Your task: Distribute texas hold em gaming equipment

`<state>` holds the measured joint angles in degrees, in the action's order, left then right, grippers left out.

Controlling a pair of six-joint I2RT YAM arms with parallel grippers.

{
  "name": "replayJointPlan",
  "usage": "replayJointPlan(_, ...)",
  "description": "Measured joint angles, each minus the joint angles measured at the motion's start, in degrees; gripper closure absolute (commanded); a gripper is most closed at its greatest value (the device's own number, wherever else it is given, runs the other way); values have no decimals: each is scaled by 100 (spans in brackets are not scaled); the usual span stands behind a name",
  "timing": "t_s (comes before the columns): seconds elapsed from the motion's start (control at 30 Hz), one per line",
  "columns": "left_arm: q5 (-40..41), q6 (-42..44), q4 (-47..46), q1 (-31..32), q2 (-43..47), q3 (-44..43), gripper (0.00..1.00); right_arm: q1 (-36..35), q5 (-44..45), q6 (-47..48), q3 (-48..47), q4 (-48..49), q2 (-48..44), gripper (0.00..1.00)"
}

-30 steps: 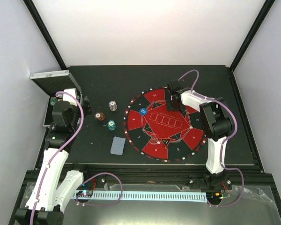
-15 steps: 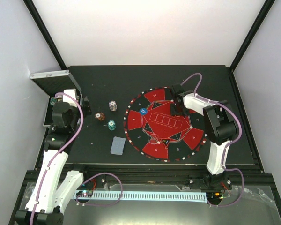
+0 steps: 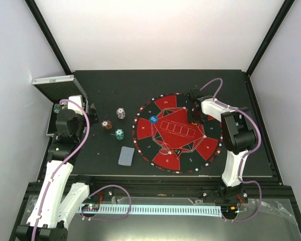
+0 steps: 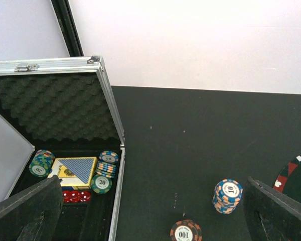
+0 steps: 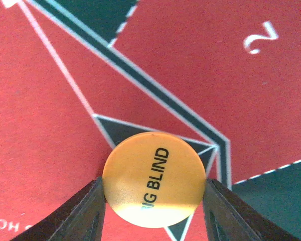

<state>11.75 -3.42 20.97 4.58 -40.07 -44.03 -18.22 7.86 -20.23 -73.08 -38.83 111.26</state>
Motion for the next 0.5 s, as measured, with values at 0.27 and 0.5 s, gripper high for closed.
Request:
replayJointPlan(0.27,0,-7,0,2,0,0,1,444,-223,153,-107,-57,68,46)
replayJointPlan(0.5,0,-9,0,2,-4,0,1,459,-243,240,-404,-313,251,46)
